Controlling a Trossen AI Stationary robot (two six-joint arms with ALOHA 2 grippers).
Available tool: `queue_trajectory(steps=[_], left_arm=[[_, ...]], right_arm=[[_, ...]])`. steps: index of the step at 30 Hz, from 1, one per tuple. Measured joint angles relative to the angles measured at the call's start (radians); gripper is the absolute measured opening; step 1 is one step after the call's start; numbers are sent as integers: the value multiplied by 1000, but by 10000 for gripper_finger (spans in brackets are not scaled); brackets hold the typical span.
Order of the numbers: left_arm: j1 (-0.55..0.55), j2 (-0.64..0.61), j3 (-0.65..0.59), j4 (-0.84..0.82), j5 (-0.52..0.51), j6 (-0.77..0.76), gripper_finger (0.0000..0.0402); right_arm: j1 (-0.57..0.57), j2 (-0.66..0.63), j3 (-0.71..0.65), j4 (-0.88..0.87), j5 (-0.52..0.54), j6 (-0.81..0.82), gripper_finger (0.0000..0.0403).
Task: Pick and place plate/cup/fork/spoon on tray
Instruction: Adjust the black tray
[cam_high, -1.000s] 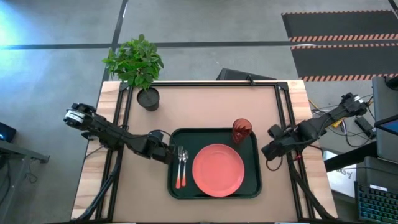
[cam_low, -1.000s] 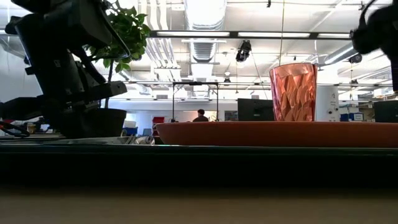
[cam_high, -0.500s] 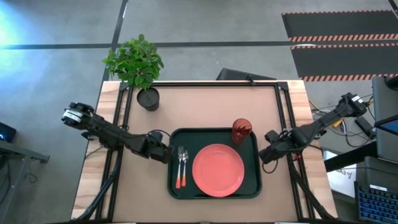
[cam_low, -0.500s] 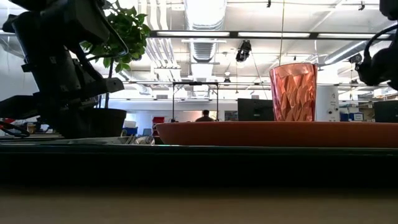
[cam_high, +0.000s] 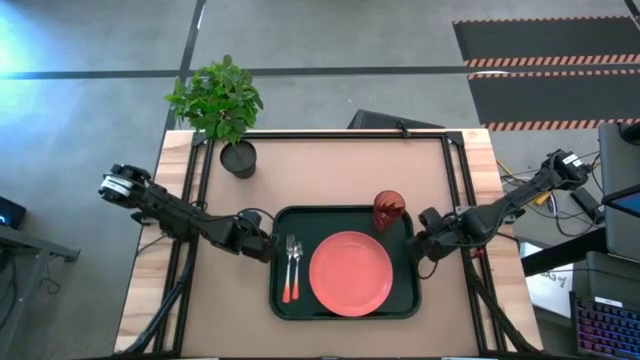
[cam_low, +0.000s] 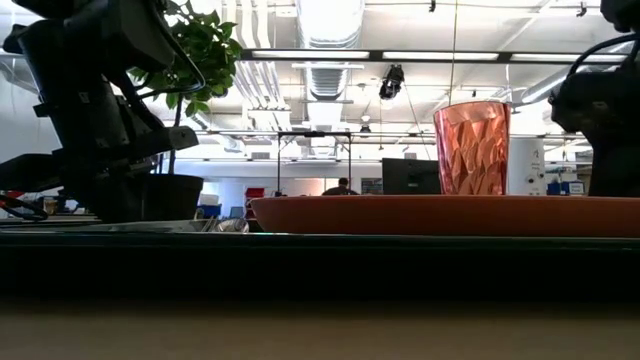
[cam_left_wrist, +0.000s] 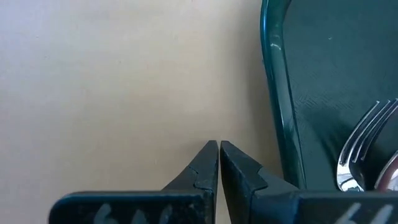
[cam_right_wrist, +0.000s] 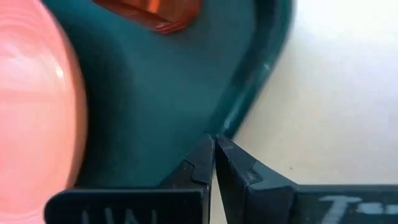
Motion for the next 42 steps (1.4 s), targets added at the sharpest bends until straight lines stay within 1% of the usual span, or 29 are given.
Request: queue_trajectory(steps=[7,9,12,14,17,21,24,26,32,38,42], left_arm=[[0,0,0,0,-3,0,0],[0,0,0,0,-3,0,0],[0,0,0,1,-4,0,0],[0,0,0,1,-4,0,0],[0,0,0,1,-4,0,0],[0,0,0,1,-4,-1,0],[0,0,-1,4,-4,-1,0],[1,0,-1,8,-4,-1,0],[8,0,-3,32,-34,-1,0],[24,0,-7,31,-34,2,0],[40,0,-8,32,-36,36,0]], right_arm=[[0,0,0,-9,0,-12,8],[0,1,0,-44,-21,-11,8],[0,1,-4,-137,-85,14,8],[0,1,-15,-158,-95,32,8],[0,1,-51,-104,-95,46,8],[0,1,-133,76,-92,52,8],[0,0,-188,161,-80,64,8],[-1,-1,-198,199,-75,78,8],[0,-11,-209,196,-63,76,8],[-5,-11,-203,196,-38,53,8],[-21,-11,-203,195,-11,36,8]])
